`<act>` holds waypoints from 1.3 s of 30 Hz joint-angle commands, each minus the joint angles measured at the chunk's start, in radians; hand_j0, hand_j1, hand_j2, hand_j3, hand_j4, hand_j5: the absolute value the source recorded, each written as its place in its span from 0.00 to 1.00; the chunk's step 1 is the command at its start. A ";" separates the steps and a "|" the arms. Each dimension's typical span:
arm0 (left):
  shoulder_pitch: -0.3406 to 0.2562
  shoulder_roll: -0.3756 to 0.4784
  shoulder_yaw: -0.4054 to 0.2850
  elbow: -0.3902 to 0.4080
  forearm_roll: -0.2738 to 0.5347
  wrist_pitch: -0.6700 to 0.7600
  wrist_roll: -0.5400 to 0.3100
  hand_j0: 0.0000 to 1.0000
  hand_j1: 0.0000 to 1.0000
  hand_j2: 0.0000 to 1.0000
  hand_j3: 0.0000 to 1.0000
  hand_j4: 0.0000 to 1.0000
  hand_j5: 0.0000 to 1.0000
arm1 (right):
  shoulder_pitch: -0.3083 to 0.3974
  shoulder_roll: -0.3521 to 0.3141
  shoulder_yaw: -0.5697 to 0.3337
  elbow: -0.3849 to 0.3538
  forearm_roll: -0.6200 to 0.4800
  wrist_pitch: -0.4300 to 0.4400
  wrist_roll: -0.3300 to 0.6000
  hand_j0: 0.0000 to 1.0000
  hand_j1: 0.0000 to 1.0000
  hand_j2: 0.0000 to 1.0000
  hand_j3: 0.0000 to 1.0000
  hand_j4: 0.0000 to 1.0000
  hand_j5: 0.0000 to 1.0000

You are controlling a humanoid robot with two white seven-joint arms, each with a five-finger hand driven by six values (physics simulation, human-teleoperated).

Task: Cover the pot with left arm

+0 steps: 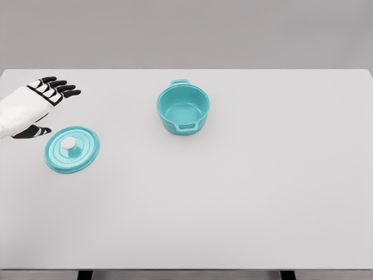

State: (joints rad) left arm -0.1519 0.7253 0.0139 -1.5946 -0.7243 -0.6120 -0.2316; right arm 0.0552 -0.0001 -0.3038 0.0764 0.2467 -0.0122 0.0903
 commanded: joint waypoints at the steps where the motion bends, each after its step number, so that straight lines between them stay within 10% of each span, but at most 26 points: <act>1: 0.000 0.002 0.000 0.002 0.006 0.001 0.000 1.00 1.00 1.00 1.00 1.00 1.00 | 0.000 0.000 0.000 0.000 0.000 0.000 0.000 1.00 1.00 1.00 1.00 1.00 1.00; 9: -0.005 0.066 -0.018 0.013 0.143 0.001 -0.009 1.00 1.00 1.00 1.00 1.00 1.00 | 0.000 0.000 0.000 0.000 0.000 0.000 0.000 1.00 1.00 1.00 1.00 1.00 1.00; 13: -0.100 0.184 -0.205 0.036 0.318 0.001 -0.379 1.00 1.00 1.00 1.00 1.00 1.00 | 0.000 0.000 0.000 0.000 0.000 0.000 0.000 1.00 1.00 1.00 1.00 1.00 1.00; 20: -0.353 0.324 -0.581 0.142 0.519 0.001 -0.379 1.00 1.00 1.00 1.00 1.00 1.00 | 0.000 0.000 0.000 0.000 0.000 0.000 0.000 1.00 1.00 1.00 1.00 1.00 1.00; 29: -0.402 0.315 -0.591 0.203 0.549 0.001 -0.379 1.00 1.00 1.00 1.00 1.00 1.00 | 0.000 0.000 0.000 0.000 0.000 0.000 0.000 1.00 1.00 1.00 1.00 1.00 1.00; 33: -0.407 0.283 -0.592 0.203 0.545 0.001 -0.379 0.76 0.76 0.76 0.76 0.76 0.76 | 0.000 0.000 0.000 0.000 0.000 0.000 0.000 1.00 1.00 1.00 1.00 1.00 1.00; 39: -0.410 0.224 -0.592 0.240 0.510 0.001 -0.379 0.78 0.78 0.78 0.78 0.78 0.78 | 0.000 0.000 0.000 0.000 0.000 0.000 0.000 1.00 1.00 1.00 1.00 1.00 1.00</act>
State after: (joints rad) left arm -0.5614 0.9681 -0.5784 -1.3705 -0.2069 -0.6133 -0.6112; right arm 0.0552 -0.0001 -0.3038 0.0764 0.2468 -0.0122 0.0903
